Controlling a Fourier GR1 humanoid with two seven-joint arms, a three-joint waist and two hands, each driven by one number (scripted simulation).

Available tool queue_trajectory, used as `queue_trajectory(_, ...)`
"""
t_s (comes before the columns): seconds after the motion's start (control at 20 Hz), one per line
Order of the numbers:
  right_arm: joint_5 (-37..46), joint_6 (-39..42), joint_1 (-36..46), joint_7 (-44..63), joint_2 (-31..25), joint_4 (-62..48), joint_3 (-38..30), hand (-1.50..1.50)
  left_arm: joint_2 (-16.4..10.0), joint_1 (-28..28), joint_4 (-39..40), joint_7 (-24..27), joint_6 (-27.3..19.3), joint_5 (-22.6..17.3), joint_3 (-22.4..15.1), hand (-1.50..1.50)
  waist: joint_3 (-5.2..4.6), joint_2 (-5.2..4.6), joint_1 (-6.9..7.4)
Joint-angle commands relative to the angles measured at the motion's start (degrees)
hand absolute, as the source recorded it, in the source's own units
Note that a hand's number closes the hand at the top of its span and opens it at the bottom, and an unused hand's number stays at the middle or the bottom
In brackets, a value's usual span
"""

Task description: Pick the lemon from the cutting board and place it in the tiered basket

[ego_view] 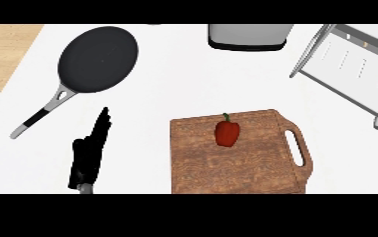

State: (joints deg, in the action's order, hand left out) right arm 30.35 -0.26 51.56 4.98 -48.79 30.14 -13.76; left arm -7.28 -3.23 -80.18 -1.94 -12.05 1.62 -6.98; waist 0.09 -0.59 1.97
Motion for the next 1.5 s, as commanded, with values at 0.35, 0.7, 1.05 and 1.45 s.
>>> queue_trajectory(0.35, -12.70, 1.10, 4.50, -5.05, 4.70, -9.79, -12.65, -1.50, 0.88, 0.70, 3.40, 2.87, -0.16, 0.17, 1.03, 0.00, 0.00, -0.09, -0.33)
queue_trajectory(0.7, -18.58, -3.76, 4.32, -10.59, 0.47, -9.80, -19.96, -1.50, 2.36, 0.81, 1.74, 0.34, -1.94, 1.79, -0.41, 0.00, 0.02, -0.01, -0.76)
queue_trajectory(1.05, -20.40, -11.58, -1.06, -8.59, -9.37, -11.37, -25.18, -1.50, 0.36, -2.14, -0.57, 0.30, -0.45, 0.49, 1.03, 0.00, 0.03, 0.23, -1.35)
queue_trajectory(1.45, -28.71, 2.80, -15.46, -11.37, -22.80, -17.11, -34.83, -1.50, 0.80, -2.74, -0.91, 0.16, -1.43, 1.20, 1.20, 0.00, 0.12, 0.56, -3.23)
